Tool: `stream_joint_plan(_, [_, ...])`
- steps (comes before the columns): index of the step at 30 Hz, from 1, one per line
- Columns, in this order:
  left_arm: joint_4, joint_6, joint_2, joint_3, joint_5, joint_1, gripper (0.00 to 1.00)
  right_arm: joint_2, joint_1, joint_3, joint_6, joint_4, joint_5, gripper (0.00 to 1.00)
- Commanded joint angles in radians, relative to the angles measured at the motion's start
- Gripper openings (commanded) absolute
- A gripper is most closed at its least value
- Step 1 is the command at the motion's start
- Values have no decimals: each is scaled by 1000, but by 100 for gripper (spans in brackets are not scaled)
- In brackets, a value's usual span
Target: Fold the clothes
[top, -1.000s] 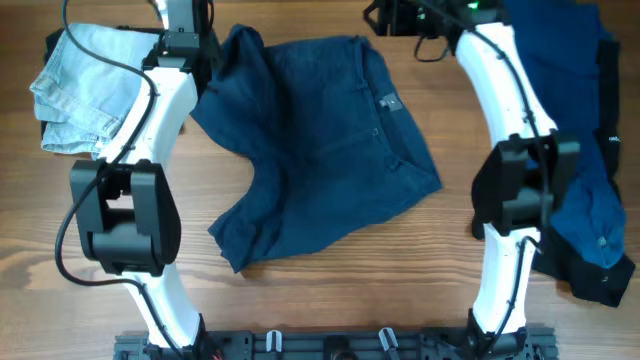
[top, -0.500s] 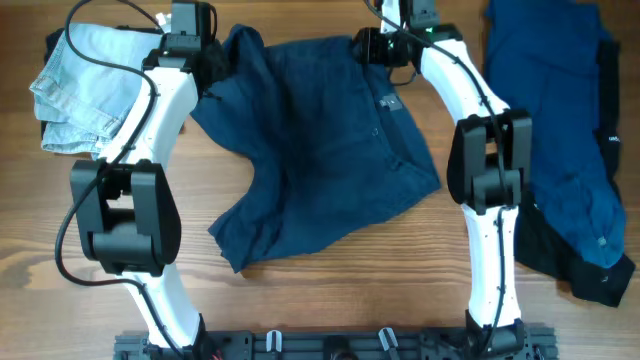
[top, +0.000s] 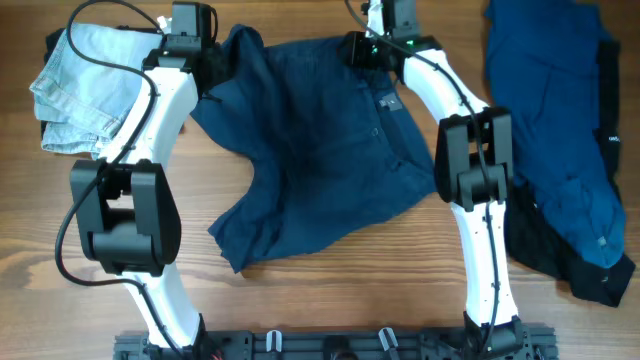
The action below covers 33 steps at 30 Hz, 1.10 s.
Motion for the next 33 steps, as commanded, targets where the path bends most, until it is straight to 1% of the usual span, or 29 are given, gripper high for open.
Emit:
stream_joint_plan(1, [0,-17,-20,12,5,6,68,28,3,0,22,33,43,37])
stream_joint_plan(3, [0,-16,-19,12,5,5,68,28,2,0,22,45,54,31])
stream_joint_plan(4, [0,-17,-18,12,5,4,68,28,0,0,23,48,63,24])
stream_joint_plan(5, [0,-17,-18,12,5,3,68,28,-2,0,23,47,74,11])
stream_joint_plan(6, [0,-17,-18,12,5,3,68,26,-5,1,27,45,83,4])
stream_joint_plan(12, [0,-17,-18,12,5,2,68,-14,-77,2,100,5,142,4])
stream_joint_plan(18, [0,-17,-16,12,5,2,67,-72,-178,2,98,-74,179,4])
stream_joint_plan(23, [4,-17,-5,12,10,2,68,-75,-211,2,77,-121,166,5])
stream_joint_plan(24, [5,-17,-1,12,10,2,68,-75,-210,2,62,-125,166,17])
stream_joint_plan(25, [5,-17,3,12,12,2,68,-75,-209,2,45,-128,165,42])
stream_joint_plan(26, [8,-17,10,12,14,2,68,-75,-208,2,37,-130,166,65])
stream_joint_plan(27, [8,-17,14,12,23,2,69,-75,-208,2,26,-133,165,83])
stream_joint_plan(28, [8,-16,18,12,35,2,69,-78,-208,2,18,-141,166,90])
stream_joint_plan(30, [3,-8,20,12,43,1,69,-95,-210,2,13,-166,168,99])
stream_joint_plan(31, [-3,-8,19,12,43,0,65,-110,-212,2,5,-180,170,99])
stream_joint_plan(33, [-10,19,5,12,44,-4,65,-156,-215,2,-20,-220,172,100])
